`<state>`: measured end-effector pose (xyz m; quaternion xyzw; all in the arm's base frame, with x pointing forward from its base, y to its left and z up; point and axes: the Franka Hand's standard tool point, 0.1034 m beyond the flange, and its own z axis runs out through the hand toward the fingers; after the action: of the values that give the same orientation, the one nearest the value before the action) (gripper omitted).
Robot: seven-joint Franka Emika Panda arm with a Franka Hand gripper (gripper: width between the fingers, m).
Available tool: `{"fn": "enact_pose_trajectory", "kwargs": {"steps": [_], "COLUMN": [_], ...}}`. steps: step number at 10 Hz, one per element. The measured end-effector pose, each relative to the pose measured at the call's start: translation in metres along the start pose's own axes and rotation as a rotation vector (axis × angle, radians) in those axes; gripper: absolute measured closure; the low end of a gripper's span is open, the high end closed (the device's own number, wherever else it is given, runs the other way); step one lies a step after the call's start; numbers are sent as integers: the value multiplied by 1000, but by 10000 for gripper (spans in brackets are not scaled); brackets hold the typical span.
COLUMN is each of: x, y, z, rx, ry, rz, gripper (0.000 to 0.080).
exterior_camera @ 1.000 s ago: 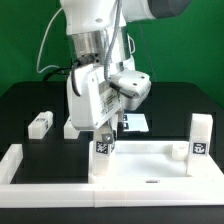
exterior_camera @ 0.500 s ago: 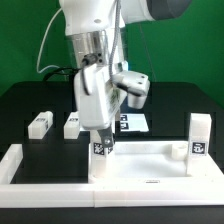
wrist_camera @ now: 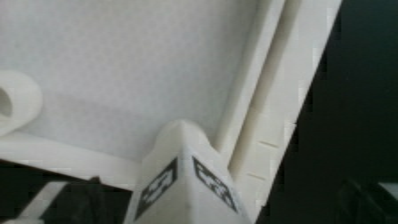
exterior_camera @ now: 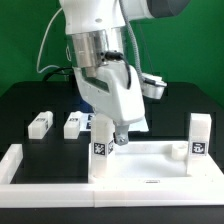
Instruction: Assemble desk
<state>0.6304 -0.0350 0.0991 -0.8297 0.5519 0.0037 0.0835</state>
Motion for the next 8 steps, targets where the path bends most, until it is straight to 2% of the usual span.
{"fn": "enact_pose_trajectory", "kwargs": {"steps": [1,3,5,6,7,8], "x": [2,12,13,13,13,13], "y": [1,2,1,1,1,2], "z": [0,-4,-4,-4,-4,-4], "rx": [-6,-55,-54,-53,-51,-50], "ry": [4,59,68,68,69,71], "rz": [-127,-547,-524,-519,-470,-407], "gripper": [151,151,151,250,432,432]}}
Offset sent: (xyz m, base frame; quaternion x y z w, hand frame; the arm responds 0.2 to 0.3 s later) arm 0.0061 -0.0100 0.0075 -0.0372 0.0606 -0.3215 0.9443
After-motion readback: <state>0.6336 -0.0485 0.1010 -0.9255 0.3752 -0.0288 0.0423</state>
